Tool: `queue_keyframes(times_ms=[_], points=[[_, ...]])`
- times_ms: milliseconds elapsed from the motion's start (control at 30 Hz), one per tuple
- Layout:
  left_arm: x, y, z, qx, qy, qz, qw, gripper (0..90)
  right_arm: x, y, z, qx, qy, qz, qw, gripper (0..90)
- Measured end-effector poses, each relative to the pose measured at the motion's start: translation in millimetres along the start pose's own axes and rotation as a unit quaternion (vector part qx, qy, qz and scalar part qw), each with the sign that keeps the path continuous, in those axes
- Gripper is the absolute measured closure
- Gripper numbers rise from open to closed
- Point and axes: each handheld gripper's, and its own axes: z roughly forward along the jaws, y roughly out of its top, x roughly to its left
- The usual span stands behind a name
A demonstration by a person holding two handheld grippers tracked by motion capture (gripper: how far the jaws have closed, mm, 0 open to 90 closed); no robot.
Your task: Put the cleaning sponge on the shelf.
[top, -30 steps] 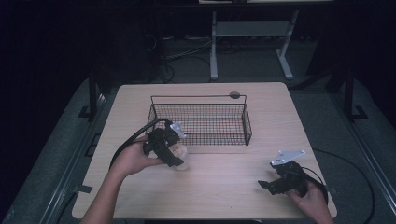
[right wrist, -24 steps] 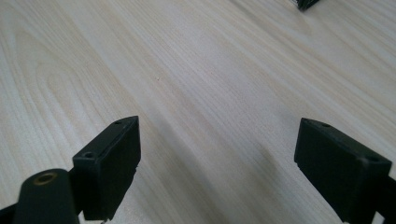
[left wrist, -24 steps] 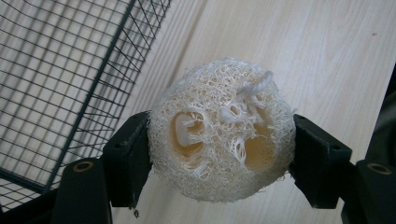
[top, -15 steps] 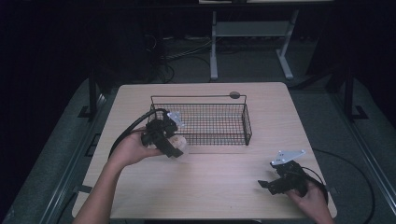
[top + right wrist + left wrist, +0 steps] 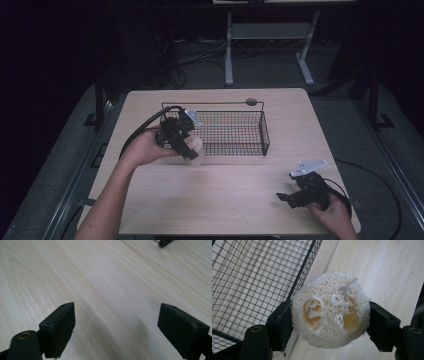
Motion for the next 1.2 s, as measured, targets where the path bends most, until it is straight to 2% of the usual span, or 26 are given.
queue_keyframes(times_ms=[767, 1000, 1200], points=[[29.4, 28.1, -13.8, 0.008, 0.015, -0.004, 0.9998, 28.3, -1.3, -0.4, -1.5, -0.002, 0.0, 0.004, 1.0, 14.2], [40.9, 35.0, -6.8, 0.007, 0.012, -0.015, 0.9998, 28.3, -1.4, -0.5, -0.4, 0.001, 0.0, 0.004, 1.0, 14.2], [46.2, 36.0, -2.8, 0.002, 0.018, -0.02, 0.9996, 28.4, -1.5, -0.6, -0.8, 0.0, 0.0, 0.004, 1.0, 14.2]])
